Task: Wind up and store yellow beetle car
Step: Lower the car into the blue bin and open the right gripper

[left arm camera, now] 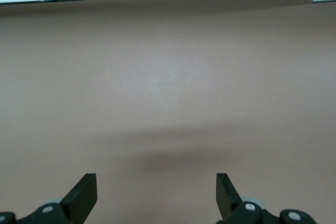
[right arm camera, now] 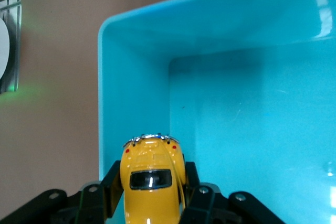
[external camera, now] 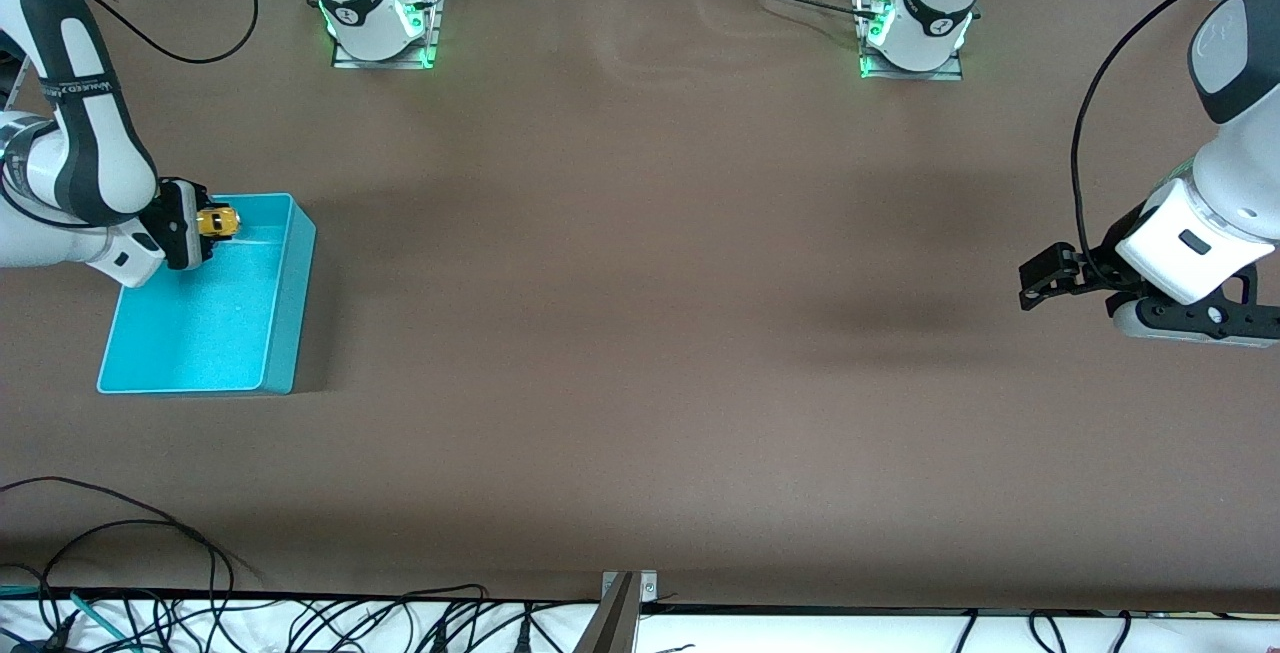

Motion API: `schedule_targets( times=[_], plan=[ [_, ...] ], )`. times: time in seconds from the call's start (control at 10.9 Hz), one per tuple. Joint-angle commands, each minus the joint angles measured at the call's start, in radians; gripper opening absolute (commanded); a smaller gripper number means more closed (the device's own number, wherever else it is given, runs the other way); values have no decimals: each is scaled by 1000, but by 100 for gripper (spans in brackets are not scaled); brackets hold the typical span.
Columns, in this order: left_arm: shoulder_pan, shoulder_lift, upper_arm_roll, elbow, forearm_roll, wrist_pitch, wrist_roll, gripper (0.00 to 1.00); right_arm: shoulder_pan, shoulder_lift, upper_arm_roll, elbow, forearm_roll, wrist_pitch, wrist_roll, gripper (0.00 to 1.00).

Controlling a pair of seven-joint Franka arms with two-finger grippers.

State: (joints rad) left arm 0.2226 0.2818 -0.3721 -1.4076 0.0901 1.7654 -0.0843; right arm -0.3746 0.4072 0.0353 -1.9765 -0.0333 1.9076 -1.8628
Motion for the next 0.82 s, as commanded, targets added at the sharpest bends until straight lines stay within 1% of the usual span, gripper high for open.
schedule_targets(
  times=[0.0,0.09,0.37,0.73],
  plan=[
    [3,-10,-4,6,-29,-14,29,100,-26,10,12,4,-46,36,-19,0],
    [1,-10,-4,6,-29,-15,29,100,-26,12,14,7,-53,51,-19,0],
    [3,-10,-1,7,-29,-14,29,100,-20,80,17,74,-51,68,-19,0],
    [3,-10,-4,7,-29,-14,29,100,-17,139,17,85,-48,132,-18,0]
  ],
)
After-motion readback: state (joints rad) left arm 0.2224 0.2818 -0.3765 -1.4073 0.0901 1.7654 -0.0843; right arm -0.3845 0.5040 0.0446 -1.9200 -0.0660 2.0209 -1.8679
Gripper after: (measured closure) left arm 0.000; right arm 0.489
